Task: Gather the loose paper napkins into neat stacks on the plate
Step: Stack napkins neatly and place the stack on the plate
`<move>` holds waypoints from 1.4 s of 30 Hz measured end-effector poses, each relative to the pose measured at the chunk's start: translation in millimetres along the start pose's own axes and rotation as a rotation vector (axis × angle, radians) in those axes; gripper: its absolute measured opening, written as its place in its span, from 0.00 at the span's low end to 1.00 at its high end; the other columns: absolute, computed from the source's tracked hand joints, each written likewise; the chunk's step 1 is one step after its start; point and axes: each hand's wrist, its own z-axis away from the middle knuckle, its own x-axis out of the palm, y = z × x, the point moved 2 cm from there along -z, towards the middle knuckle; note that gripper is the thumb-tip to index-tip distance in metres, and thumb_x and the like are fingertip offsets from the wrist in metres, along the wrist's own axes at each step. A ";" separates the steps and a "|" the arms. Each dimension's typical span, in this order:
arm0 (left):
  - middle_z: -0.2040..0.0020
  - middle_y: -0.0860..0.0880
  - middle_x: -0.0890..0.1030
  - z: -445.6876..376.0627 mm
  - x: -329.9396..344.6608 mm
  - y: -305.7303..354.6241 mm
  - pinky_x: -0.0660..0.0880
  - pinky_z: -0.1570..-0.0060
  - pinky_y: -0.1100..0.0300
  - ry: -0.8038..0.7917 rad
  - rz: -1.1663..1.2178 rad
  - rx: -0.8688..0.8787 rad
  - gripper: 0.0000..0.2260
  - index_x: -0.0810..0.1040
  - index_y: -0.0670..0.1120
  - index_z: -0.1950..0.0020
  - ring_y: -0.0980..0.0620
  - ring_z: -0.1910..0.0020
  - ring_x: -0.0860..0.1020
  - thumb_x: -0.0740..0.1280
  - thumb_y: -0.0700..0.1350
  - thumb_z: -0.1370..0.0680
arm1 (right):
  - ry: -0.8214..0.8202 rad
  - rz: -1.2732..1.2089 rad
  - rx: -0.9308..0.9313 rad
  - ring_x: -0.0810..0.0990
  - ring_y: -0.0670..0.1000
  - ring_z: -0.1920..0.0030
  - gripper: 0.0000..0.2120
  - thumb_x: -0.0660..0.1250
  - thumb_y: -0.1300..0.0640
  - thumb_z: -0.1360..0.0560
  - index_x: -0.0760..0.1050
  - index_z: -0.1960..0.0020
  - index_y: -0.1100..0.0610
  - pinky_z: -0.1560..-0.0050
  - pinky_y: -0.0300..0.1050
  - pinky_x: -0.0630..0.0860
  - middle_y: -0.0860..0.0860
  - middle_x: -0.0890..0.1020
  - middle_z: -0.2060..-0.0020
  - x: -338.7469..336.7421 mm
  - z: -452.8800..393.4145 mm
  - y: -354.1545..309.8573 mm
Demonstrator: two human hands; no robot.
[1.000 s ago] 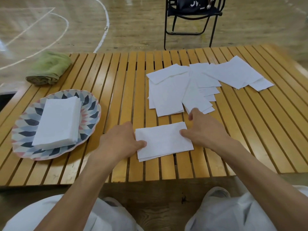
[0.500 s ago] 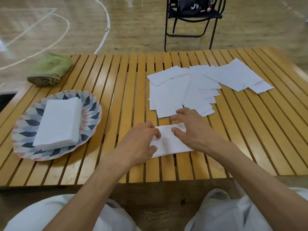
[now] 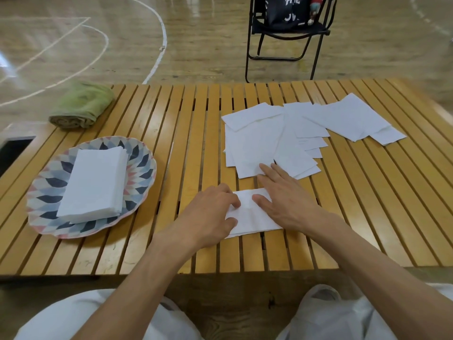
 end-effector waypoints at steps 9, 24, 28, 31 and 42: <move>0.37 0.55 0.72 -0.7 -0.9 0.6 0.70 0.38 0.58 0.009 0.016 -0.017 0.17 0.75 0.54 0.33 0.55 0.40 0.71 0.68 0.52 0.22 | 0.017 -0.046 -0.018 0.46 0.50 0.19 0.26 0.54 0.43 0.16 0.59 0.21 0.50 0.22 0.52 0.50 0.48 0.52 0.18 -3.8 -1.2 2.1; 0.38 0.56 0.74 -0.5 -3.2 -6.3 0.73 0.41 0.59 0.123 0.076 -0.042 0.14 0.75 0.54 0.35 0.56 0.42 0.75 0.67 0.51 0.20 | 0.242 -0.207 -0.018 0.65 0.49 0.25 0.21 0.60 0.51 0.16 0.69 0.26 0.56 0.27 0.45 0.61 0.50 0.70 0.25 -23.4 3.3 -10.8; 0.40 0.56 0.75 -2.2 -6.6 -7.9 0.73 0.46 0.61 0.208 0.077 -0.070 0.12 0.76 0.55 0.37 0.57 0.46 0.76 0.66 0.51 0.20 | 0.487 -0.334 -0.005 0.78 0.51 0.41 0.12 0.66 0.60 0.20 0.79 0.37 0.58 0.40 0.40 0.69 0.51 0.82 0.42 -40.1 6.7 -7.6; 0.41 0.57 0.75 -3.4 -8.0 -9.1 0.70 0.50 0.64 0.258 0.094 -0.092 0.12 0.76 0.54 0.37 0.58 0.47 0.75 0.67 0.50 0.21 | 0.595 -0.408 0.014 0.80 0.48 0.49 0.08 0.67 0.63 0.21 0.82 0.44 0.58 0.46 0.42 0.76 0.50 0.84 0.49 -45.5 8.3 -3.0; 0.40 0.57 0.75 -1.3 -5.8 -9.9 0.68 0.51 0.65 0.222 0.127 -0.139 0.12 0.75 0.55 0.37 0.59 0.49 0.73 0.67 0.51 0.20 | 0.464 -0.369 0.145 0.72 0.46 0.48 0.10 0.66 0.53 0.21 0.73 0.40 0.48 0.58 0.31 0.66 0.43 0.72 0.52 -26.5 -1.0 15.5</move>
